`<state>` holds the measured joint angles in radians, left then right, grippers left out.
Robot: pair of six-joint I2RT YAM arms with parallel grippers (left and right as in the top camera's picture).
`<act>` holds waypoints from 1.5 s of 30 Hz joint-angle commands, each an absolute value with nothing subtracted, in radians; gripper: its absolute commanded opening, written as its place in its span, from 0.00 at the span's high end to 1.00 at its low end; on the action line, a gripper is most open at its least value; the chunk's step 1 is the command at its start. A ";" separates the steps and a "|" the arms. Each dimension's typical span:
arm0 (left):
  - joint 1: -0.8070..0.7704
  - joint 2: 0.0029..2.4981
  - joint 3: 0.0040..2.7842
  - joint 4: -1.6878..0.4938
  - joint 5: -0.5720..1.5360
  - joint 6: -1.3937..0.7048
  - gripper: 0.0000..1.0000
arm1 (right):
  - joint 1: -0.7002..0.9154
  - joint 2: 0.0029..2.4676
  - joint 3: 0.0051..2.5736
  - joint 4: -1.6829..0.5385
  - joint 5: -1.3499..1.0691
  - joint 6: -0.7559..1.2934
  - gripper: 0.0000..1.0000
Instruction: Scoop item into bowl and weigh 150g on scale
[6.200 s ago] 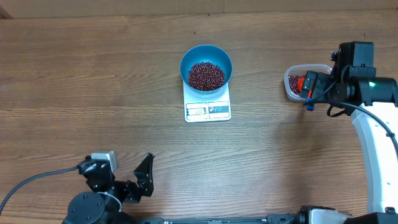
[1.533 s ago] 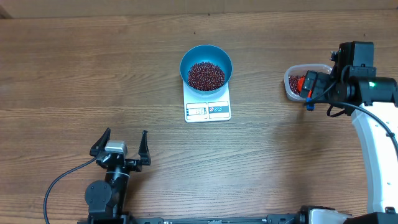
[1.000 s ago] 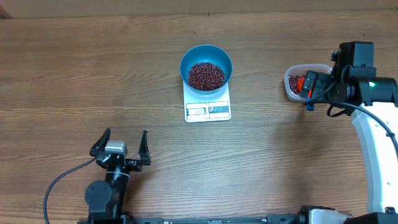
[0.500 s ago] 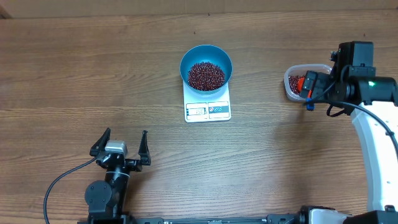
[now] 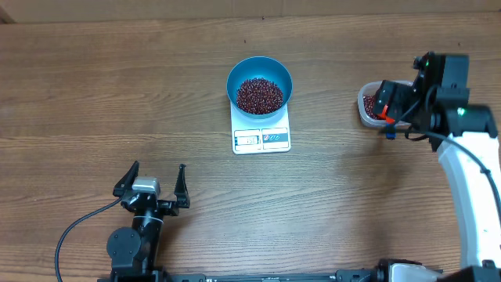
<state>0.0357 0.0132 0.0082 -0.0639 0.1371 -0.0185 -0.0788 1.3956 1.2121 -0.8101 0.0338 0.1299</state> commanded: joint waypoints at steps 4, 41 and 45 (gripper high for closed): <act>0.046 0.004 0.005 -0.067 0.124 0.001 0.00 | -0.086 1.207 0.943 -0.564 0.020 0.129 0.00; 0.046 0.004 0.005 -0.067 0.124 0.001 0.00 | -0.086 0.305 0.008 0.329 0.024 0.129 0.00; 0.046 0.004 0.005 -0.067 0.124 0.001 0.01 | -0.086 0.249 0.008 0.280 0.024 0.129 0.00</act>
<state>0.0357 0.0132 0.0082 -0.0643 0.1303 -0.0185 -0.0788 0.2832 0.0185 0.2928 0.0254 0.1299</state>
